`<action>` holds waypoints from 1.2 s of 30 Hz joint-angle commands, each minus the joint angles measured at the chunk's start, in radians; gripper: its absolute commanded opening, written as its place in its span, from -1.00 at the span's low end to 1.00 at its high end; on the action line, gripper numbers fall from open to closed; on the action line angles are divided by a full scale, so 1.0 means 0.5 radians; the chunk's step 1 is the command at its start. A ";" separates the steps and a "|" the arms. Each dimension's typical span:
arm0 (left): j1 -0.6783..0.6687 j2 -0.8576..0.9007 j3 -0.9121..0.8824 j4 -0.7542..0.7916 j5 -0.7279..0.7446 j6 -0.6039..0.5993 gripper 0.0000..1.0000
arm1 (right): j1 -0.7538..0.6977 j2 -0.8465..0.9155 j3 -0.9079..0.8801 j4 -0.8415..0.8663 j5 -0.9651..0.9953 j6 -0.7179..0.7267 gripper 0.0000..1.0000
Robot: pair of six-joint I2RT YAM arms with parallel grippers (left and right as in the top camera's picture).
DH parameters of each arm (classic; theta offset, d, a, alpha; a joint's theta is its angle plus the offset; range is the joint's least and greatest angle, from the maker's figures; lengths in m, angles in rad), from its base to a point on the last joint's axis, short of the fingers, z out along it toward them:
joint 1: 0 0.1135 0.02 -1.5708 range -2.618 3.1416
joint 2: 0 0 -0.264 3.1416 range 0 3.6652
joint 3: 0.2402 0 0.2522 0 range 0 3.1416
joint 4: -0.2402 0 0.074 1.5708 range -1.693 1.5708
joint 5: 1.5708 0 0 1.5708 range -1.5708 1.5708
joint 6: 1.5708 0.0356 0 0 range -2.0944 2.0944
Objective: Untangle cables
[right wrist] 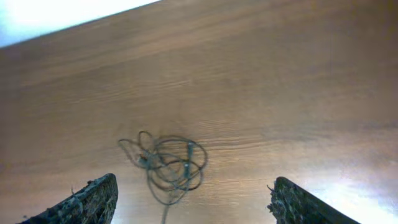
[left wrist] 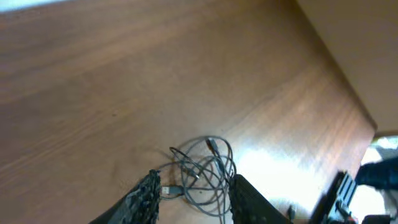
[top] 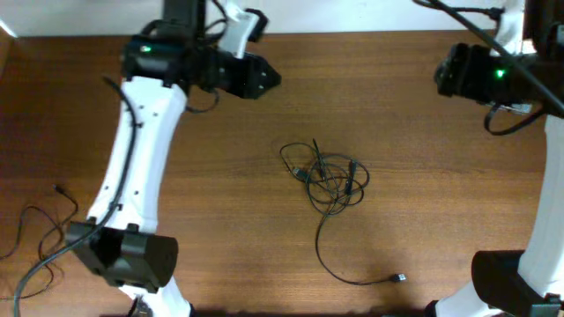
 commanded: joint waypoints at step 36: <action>-0.654 0.775 0.919 -0.597 -0.883 -0.719 -1.00 | -0.464 0.018 -0.234 0.011 -0.101 -0.095 0.74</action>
